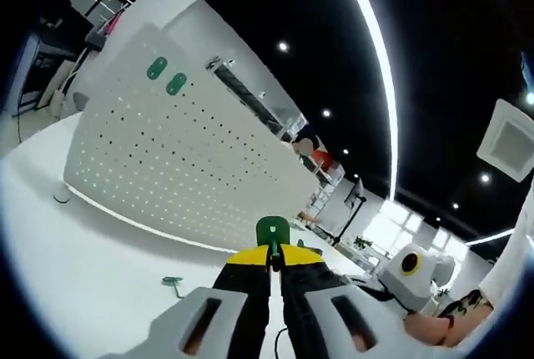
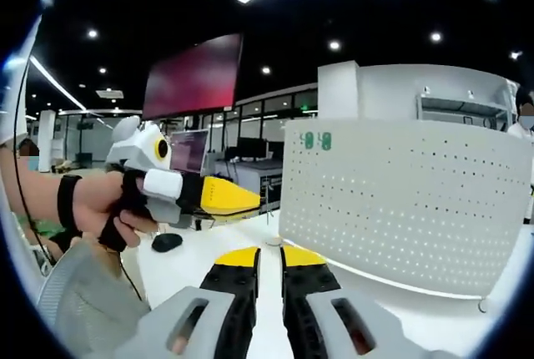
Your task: Insert the hook assembly into the mounting plate slot until the hook locks in place.
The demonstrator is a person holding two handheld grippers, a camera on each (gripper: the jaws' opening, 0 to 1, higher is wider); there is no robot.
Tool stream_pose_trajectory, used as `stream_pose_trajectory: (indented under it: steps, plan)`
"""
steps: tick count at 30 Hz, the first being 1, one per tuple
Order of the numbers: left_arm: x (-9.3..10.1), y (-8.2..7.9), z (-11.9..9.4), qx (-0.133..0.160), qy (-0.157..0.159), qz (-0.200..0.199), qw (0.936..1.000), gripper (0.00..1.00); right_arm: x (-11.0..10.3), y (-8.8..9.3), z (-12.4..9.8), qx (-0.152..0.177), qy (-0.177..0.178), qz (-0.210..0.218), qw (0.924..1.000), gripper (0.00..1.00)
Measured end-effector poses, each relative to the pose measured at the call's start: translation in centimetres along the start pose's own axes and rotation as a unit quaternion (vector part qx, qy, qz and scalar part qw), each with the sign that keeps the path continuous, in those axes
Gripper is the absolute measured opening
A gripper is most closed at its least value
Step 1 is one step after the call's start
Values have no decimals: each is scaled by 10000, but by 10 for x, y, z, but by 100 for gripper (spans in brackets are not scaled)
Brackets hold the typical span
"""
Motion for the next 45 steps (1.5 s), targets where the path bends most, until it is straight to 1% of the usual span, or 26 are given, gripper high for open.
stream_pose_trajectory:
  steps: [1,4,5,7,11,16,19,24,29,34,36,37,39,41,42,45]
  plan:
    - [-1,-2,1,15,-13,21,10000,3,0,0,0,-12,12,1,10000,9]
    - [-6,-8,6,74,-45,266,9996,3,3,1,-3,-94,83,-37,9999,9]
    - [-8,-10,8,80,-56,270,9996,3,3,0,-3,-87,104,-38,9999,9]
    - [-11,-14,13,82,-60,325,9994,3,6,1,-6,-173,183,-30,9997,10]
    - [-16,-19,22,47,-75,724,9973,3,11,2,-11,-204,312,-26,9993,11]
    - [-22,-27,32,95,-125,836,9964,3,15,4,-14,-297,385,-33,9988,12]
    - [-26,-33,39,117,-205,1026,9944,3,20,5,-17,-329,481,-2,9983,12]
    - [-29,-42,49,199,-194,1199,9924,2,24,4,-21,-352,584,-13,9977,12]
    - [-31,-48,55,253,-248,1387,9897,3,24,6,-26,-395,676,-32,9969,12]
    - [-35,-49,62,262,-349,1541,9871,2,23,7,-31,-444,749,-14,9962,13]
    - [-38,-52,65,300,-423,1699,9841,2,23,7,-34,-461,775,-15,9959,13]
    - [-39,-53,67,303,-436,1708,9839,2,23,7,-35,-481,786,-27,9957,14]
    - [-39,-58,69,355,-534,1850,9807,2,25,8,-37,-537,814,-95,9952,15]
    - [-39,-61,71,393,-590,1901,9792,2,26,8,-39,-577,829,-83,9948,19]
    - [-39,-65,74,445,-629,1970,9774,2,28,8,-40,-588,857,-136,9945,21]
    - [-42,-69,81,443,-653,1986,9769,2,33,7,-43,-601,942,-140,9936,25]
Point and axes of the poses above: the point that each gripper's makers call its tool centre point, and the gripper's own axes: z roughly forward along the fingers, x roughly to its right, y roughly out of its underside, the point moved 5 cm from there along -z, roughly backward along the fingers, and after that the axes turned 8 degrees about x, right-handed, at the moved point
